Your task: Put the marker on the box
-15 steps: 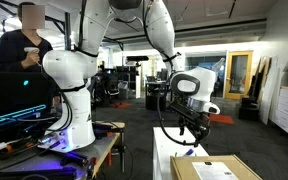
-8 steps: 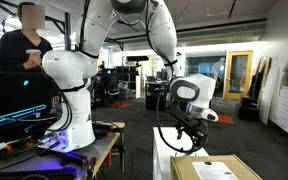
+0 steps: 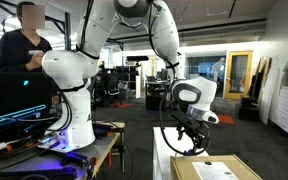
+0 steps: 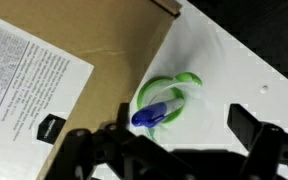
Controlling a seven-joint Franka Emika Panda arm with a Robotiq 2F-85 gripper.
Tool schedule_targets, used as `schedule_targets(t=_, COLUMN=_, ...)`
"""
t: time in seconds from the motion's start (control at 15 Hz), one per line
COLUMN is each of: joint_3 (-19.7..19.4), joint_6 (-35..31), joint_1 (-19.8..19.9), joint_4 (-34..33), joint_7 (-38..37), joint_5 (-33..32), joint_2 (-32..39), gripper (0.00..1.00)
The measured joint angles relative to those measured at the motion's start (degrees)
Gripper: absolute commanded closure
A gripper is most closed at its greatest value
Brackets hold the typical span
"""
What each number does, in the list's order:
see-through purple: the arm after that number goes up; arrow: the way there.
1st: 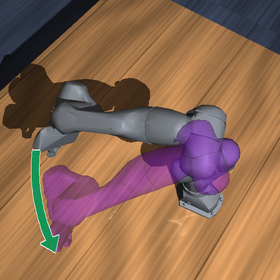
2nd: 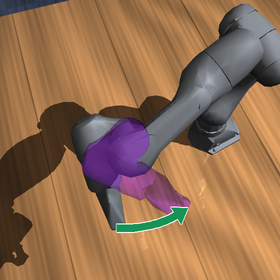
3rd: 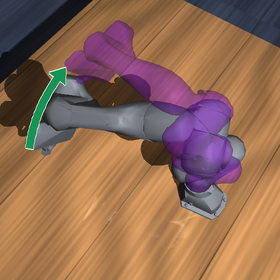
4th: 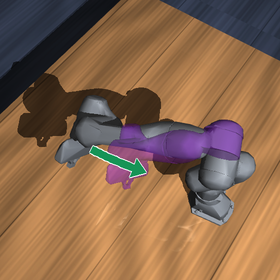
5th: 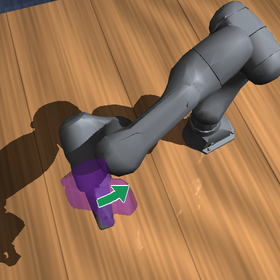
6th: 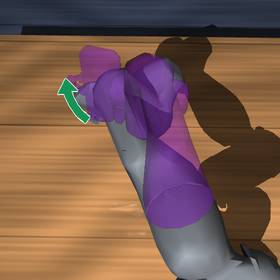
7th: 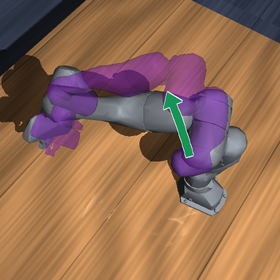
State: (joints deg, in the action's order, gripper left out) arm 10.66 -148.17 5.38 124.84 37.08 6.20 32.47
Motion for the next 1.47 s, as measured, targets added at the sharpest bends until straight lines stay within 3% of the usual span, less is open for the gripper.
schedule_targets(t=0.67, joint_3=0.4, joint_6=0.0, joint_1=0.33, joint_4=-1.06, joint_7=1.77, joint_5=0.0, joint_2=2.21, gripper=0.0)
schedule_targets(t=0.73, joint_3=0.39, joint_6=0.0, joint_1=0.41, joint_4=-1.1, joint_7=1.86, joint_5=0.0, joint_2=2.38, gripper=0.25)
schedule_targets(t=0.87, joint_3=0.4, joint_6=0.0, joint_1=0.56, joint_4=-1.12, joint_7=2.08, joint_5=0.0, joint_2=2.58, gripper=0.33)
schedule_targets(t=1.4, joint_3=0.91, joint_6=0.0, joint_1=0.61, joint_4=-1.73, joint_7=2.23, joint_5=-0.02, joint_2=2.61, gripper=0.85)
schedule_targets(t=1.47, joint_3=0.94, joint_6=0.0, joint_1=0.61, joint_4=-1.86, joint_7=2.24, joint_5=-0.03, joint_2=2.61, gripper=0.82)
